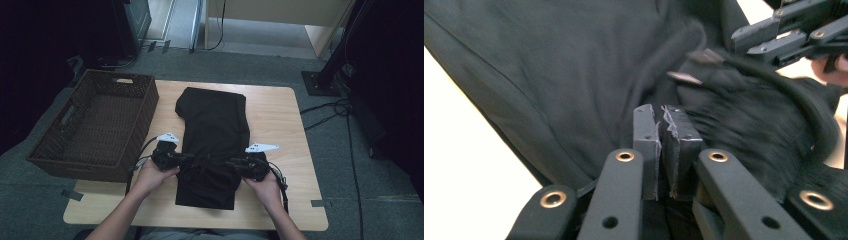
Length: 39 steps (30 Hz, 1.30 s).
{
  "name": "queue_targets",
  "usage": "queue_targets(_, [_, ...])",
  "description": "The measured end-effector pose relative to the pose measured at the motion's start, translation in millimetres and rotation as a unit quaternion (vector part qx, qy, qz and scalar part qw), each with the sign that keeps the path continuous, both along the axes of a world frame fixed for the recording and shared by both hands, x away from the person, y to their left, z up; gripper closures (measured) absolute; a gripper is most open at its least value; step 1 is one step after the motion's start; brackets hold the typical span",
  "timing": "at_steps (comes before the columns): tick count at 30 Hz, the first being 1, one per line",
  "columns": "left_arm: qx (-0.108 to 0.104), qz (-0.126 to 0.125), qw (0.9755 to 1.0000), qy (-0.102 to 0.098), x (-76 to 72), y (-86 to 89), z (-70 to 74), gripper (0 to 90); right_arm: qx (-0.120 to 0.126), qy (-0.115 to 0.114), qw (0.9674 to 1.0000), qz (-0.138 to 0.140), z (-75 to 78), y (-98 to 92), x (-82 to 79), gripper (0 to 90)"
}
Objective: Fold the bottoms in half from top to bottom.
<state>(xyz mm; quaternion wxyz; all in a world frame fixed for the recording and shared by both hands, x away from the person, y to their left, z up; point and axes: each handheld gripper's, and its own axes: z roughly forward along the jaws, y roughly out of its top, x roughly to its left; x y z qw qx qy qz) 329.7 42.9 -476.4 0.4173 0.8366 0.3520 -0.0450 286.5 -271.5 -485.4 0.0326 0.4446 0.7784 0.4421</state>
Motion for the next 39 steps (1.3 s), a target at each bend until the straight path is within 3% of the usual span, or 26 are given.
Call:
queue_targets(2, [0.013, -0.002, 0.9999, -0.01, -4.0, 1.1, 1.3, 81.9, -0.002, -0.012, 0.9999, 0.0, 2.0, -1.6, -6.6, 63.6])
queue_targets(6, [0.001, 0.024, 0.9995, -0.019, 3.7, 2.6, 4.9, 74.1, -0.01, -0.041, 0.9989, -0.022, 9.2, -6.4, -6.6, 64.5])
queue_targets(11, [0.012, 0.043, 0.9989, -0.019, 22.7, -2.8, 0.8, 70.2, -0.024, -0.04, 0.9979, -0.044, 8.8, -8.4, 11.5, 67.9])
queue_targets(17, [0.025, 0.055, 0.9981, -0.013, 37.2, -7.0, -13.3, 66.8, -0.054, -0.023, 0.9971, -0.049, -9.4, -5.6, 19.6, 65.2])
queue_targets(18, [0.032, 0.051, 0.9981, -0.01, 37.7, -8.0, -16.1, 66.5, -0.066, -0.021, 0.9964, -0.048, -13.2, -6.3, 18.6, 65.2])
queue_targets(21, [0.051, 0.042, 0.9977, -0.016, 34.4, -10.3, -21.8, 65.6, -0.07, -0.03, 0.9958, -0.051, -19.4, -10.7, 13.6, 65.0])
queue_targets(23, [0.061, 0.039, 0.9974, -0.003, 32.4, -11.3, -25.8, 65.9, -0.078, -0.023, 0.9952, -0.054, -20.1, -14.0, 11.7, 65.0])
queue_targets(26, [0.063, 0.032, 0.9975, -0.009, 25.5, -11.7, -27.7, 67.3, -0.069, -0.003, 0.9961, -0.056, -19.0, -15.9, 12.6, 64.6])
queue_targets(28, [0.07, 0.028, 0.9971, -0.012, 23.4, -13.2, -25.9, 67.2, -0.049, -0.016, 0.9971, -0.055, -12.8, -15.5, 15.5, 64.0])
queue_targets(31, [0.057, 0.035, 0.9977, -0.013, 31.7, -14.3, -22.8, 66.0, -0.047, -0.046, 0.996, -0.061, -5.4, -13.8, 25.0, 64.0])
queue_targets(34, [0.045, 0.045, 0.9979, -0.016, 46.6, -16.1, -17.8, 64.6, -0.044, -0.058, 0.995, -0.068, 0.3, -13.7, 44.9, 63.9])
queue_targets(36, [0.047, 0.045, 0.9975, -0.026, 58.5, -18.8, -15.0, 63.6, -0.035, -0.059, 0.9951, -0.072, 2.1, -14.0, 57.4, 63.6])
queue_targets(39, [0.072, 0.054, 0.9946, -0.051, 76.6, -24.8, -12.0, 61.5, -0.034, -0.051, 0.9953, -0.075, 2.8, -11.9, 76.1, 61.6])
